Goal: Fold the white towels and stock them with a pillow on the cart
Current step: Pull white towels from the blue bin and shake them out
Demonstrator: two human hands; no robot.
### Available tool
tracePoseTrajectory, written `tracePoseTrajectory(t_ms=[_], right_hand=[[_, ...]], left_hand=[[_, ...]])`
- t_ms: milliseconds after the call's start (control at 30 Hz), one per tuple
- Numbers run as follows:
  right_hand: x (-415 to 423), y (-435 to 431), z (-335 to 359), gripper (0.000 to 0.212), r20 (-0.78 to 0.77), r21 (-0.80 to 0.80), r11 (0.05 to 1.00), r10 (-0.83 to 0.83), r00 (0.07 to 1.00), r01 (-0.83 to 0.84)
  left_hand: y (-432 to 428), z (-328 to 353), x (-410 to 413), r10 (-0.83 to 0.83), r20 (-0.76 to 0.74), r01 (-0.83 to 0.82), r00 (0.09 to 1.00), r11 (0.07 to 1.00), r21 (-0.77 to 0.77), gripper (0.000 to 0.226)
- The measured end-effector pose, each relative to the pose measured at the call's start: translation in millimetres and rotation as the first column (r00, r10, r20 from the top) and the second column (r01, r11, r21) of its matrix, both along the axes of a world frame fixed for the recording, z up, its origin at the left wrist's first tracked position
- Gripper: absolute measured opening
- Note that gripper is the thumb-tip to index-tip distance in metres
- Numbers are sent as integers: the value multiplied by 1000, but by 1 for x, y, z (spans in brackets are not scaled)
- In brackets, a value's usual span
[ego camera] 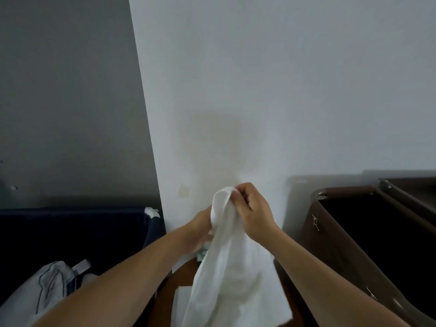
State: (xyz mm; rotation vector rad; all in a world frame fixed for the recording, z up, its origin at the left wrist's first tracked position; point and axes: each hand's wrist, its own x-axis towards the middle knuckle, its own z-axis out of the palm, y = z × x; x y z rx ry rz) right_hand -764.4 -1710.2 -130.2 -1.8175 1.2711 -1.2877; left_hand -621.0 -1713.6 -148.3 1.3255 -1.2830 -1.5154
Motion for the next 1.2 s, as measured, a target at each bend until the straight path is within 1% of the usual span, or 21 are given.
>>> tracePoseTrajectory(t_ms=[67,100,167,200,267,300,400,467,533,600,667,733,800,867,933,1000,1067,1100,1133,1167,1200], right_hand=[[2,-6,8,14,35,-15,997,-69,997,69],[1,-9,12,13,48,-9,995,-99,994,99],[0,-14,18,14,72,12,991,-130,989,130],[1,-15,22,15,87,12,992,-125,988,125],[6,-14,31,19,122,-11,996,-88,989,90],[8,-13,38,20,143,-26,996,-77,987,81],[12,-12,63,24,231,-73,993,-79,970,98],[13,-10,80,29,317,-90,990,-78,945,112],[14,-6,95,36,428,-81,992,-50,903,94],[16,-2,104,44,512,-80,996,1,859,46],[16,0,106,44,511,-84,996,14,860,34],[12,-3,97,38,327,-60,992,-86,941,112],[3,-10,77,35,51,-15,980,-199,979,200],[-11,-20,51,26,-225,39,960,-262,939,277],[-23,-23,27,13,-431,88,937,-271,861,339],[-26,-17,14,32,-463,39,960,-229,856,277],[-21,-7,13,49,-389,-49,998,-66,919,51],[-15,0,16,61,-399,-30,996,61,915,-79],[-9,3,17,74,-463,31,988,149,874,-152],[-5,5,17,81,-554,96,983,181,813,-154],[-4,3,13,79,-635,129,987,158,756,-97]], left_hand=[[3,2,10,45,-26,-48,999,991,-126,40],[4,1,15,11,-19,-15,1000,977,-212,42],[8,5,22,-30,62,52,998,915,-400,34],[8,9,25,1,106,47,994,889,-456,26],[5,18,26,75,133,6,988,850,-527,16],[2,23,27,69,126,10,990,841,-542,16],[4,38,26,-73,121,127,990,833,-538,27],[6,38,24,-165,214,252,963,833,-493,39],[6,30,22,-202,294,314,934,857,-409,44],[5,18,22,-188,331,295,925,904,-310,39],[5,3,25,-162,371,276,914,920,-279,25],[7,-8,29,-129,367,242,921,929,-281,14],[6,-16,33,-54,389,178,920,940,-291,19],[2,-15,37,44,459,132,887,930,-343,20],[-2,-3,39,147,537,124,831,892,-435,15],[-6,15,36,205,622,187,756,843,-505,22],[-10,33,29,236,703,257,671,815,-519,22],[-10,40,25,246,715,267,655,810,-523,22],[-10,46,23,247,704,267,666,802,-534,21],[-9,50,21,232,678,266,697,795,-545,21],[-7,52,20,203,646,270,735,787,-555,20]])
